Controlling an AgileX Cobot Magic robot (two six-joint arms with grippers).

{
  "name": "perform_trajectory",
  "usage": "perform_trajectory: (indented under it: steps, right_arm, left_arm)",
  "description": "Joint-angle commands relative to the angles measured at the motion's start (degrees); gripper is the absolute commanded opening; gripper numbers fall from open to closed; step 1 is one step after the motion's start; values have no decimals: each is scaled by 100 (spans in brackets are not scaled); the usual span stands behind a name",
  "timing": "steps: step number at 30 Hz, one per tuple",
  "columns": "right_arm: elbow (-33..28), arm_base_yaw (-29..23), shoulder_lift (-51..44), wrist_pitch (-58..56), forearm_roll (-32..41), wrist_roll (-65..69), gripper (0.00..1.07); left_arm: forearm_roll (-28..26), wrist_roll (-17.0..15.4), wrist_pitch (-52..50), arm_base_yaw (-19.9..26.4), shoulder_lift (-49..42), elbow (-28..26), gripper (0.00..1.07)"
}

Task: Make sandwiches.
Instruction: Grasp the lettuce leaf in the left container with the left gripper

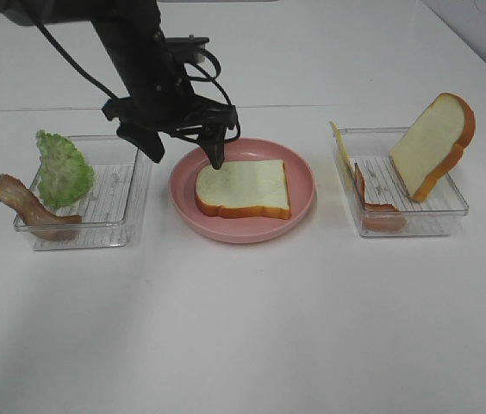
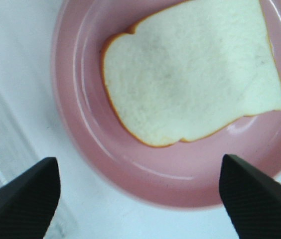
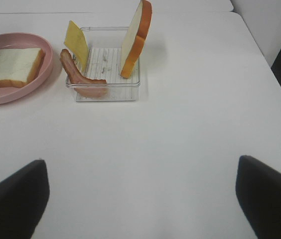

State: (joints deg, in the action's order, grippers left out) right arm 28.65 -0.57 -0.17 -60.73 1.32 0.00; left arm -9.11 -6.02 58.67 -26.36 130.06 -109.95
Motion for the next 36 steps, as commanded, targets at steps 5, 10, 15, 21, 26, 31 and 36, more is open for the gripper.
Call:
perform_trajectory:
  steps: [5,10,15,21,26,31,36]
  right_arm:
    - [-17,-6,-74,34,-34,40,94]
    - [-17,-6,-74,34,-34,40,94]
    - [-17,-6,-74,34,-34,40,94]
    - [-17,-6,-74,34,-34,40,94]
    - [-17,-6,-74,34,-34,40,94]
    - [-17,-6,-74,34,-34,40,94]
    - [-17,-6,-74,34,-34,40,94]
  left_arm:
    - [831,103,1346,63,-779,-34,80]
    - [985,80,1484,533,-1197,258,80]
    - [974,241,1484,1180,-1593,837,80]
    - [1037,516,1364,1868,-1965,1478,79]
    - [1037,653,1175,2206,-1954,1495,79]
    - [1037,682,539,2412,-1931,1484,79]
    - [1008,682,367,2412,-1507,1094,79]
